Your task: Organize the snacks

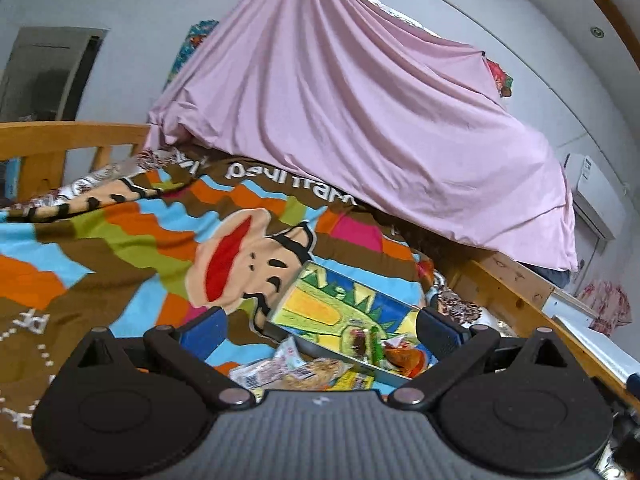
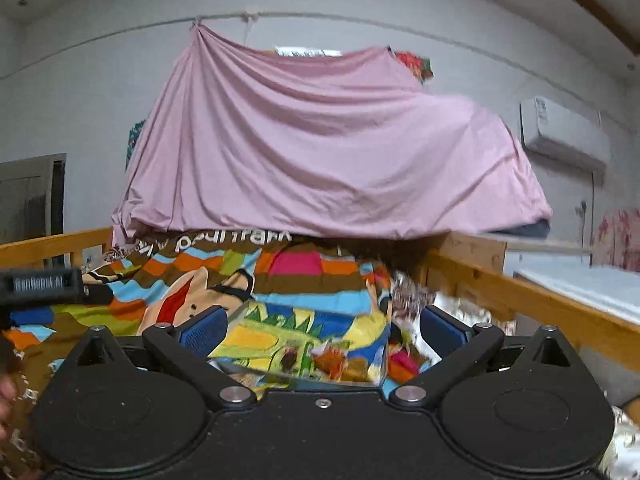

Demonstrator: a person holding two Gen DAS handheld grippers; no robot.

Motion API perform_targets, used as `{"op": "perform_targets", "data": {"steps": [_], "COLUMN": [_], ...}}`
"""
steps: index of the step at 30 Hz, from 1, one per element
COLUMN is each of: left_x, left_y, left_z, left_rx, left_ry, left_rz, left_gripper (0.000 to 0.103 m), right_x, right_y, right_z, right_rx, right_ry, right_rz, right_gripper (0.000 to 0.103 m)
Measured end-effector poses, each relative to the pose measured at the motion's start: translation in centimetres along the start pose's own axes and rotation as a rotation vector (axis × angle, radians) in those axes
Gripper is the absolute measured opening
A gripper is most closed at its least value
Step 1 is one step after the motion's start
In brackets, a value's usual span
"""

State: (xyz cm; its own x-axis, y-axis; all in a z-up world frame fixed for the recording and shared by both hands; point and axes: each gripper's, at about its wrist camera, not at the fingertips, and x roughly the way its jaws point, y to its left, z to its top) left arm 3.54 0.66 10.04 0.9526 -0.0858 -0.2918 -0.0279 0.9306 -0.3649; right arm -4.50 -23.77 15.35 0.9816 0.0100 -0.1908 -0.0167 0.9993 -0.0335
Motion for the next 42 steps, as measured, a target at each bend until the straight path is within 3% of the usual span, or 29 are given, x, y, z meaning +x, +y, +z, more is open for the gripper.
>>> {"op": "perform_targets", "data": {"steps": [6, 14, 18, 21, 25, 34, 37, 42], "left_x": [-0.5, -0.3, -0.6, -0.9, 0.0, 8.0, 11.4, 15.5], "left_y": [1.1, 1.3, 0.2, -0.2, 0.6, 3.1, 3.5, 4.9], "left_z": [-0.4, -0.2, 0.1, 0.4, 1.3, 2.5, 2.3, 1.2], "left_rx": [0.065, -0.029, 0.066, 0.140, 0.116, 0.161, 0.136, 0.103], "left_ry": [0.019, 0.090, 0.100, 0.092, 0.102, 0.241, 0.284, 0.331], "left_rz": [0.043, 0.059, 0.050, 0.059, 0.054, -0.008, -0.050, -0.119], "left_gripper": [0.103, 0.103, 0.103, 0.103, 0.103, 0.103, 0.103, 0.103], "right_x": [-0.4, 1.1, 3.4, 5.8, 8.9, 15.6, 17.1, 18.3], "right_y": [0.8, 1.4, 1.5, 1.8, 2.0, 3.1, 3.9, 4.8], "right_z": [2.5, 3.7, 3.7, 4.3, 6.5, 9.6, 9.1, 4.9], "right_rx": [0.083, 0.144, 0.151, 0.114, 0.048, -0.168, -0.210, -0.270], "right_ry": [0.139, 0.263, 0.339, 0.411, 0.460, 0.614, 0.597, 0.379], "right_rz": [-0.038, -0.085, -0.097, -0.114, -0.102, 0.009, 0.083, 0.170], "right_gripper": [0.102, 0.102, 0.102, 0.102, 0.102, 0.102, 0.102, 0.102]}}
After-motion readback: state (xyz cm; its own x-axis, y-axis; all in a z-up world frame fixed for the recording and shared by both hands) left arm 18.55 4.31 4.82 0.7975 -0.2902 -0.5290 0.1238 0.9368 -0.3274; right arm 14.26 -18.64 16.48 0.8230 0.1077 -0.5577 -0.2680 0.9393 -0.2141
